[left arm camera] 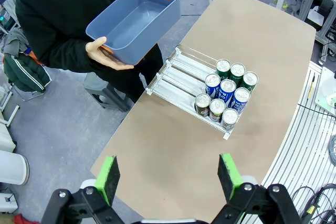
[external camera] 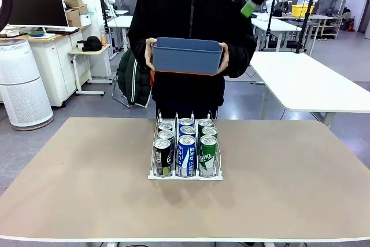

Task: Fill the beverage cans into the dispenser.
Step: Place the picked Sprite in the line of the Automatic Can Dispenser with the same cans.

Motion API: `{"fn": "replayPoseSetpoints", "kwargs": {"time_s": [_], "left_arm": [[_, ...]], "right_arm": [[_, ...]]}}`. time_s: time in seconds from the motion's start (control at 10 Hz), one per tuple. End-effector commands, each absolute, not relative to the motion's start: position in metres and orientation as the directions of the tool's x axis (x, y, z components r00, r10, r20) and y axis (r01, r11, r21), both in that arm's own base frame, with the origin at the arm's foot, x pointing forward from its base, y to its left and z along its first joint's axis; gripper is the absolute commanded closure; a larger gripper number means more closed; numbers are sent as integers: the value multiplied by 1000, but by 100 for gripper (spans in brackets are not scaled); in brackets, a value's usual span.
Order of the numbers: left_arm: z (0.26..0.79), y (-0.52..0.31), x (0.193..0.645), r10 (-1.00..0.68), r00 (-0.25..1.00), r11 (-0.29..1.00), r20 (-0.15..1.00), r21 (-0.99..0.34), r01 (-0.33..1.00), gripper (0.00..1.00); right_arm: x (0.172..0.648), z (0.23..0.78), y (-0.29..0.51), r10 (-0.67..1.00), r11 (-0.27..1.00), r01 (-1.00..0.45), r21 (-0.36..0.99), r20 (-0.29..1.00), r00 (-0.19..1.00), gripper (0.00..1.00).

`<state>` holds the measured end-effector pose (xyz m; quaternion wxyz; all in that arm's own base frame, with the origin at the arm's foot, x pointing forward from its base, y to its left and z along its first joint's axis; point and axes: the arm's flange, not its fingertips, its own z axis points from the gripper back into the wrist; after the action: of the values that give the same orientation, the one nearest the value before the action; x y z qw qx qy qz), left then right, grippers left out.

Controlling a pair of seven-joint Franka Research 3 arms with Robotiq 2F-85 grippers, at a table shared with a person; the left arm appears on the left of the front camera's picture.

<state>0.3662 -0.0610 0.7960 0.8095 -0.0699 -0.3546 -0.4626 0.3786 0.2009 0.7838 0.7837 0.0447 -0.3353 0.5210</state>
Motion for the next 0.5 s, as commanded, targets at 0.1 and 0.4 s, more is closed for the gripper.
{"fn": "replayPoseSetpoints", "kwargs": {"time_s": [0.1,0.4], "left_arm": [[795,-60,365,-699,320,561,639,214,799,0],[795,-60,365,-699,320,561,639,214,799,0]], "right_arm": [[395,781,195,746,510,-838,-194,583,320,0],[380,793,193,769,467,-844,-264,592,241,0]]}}
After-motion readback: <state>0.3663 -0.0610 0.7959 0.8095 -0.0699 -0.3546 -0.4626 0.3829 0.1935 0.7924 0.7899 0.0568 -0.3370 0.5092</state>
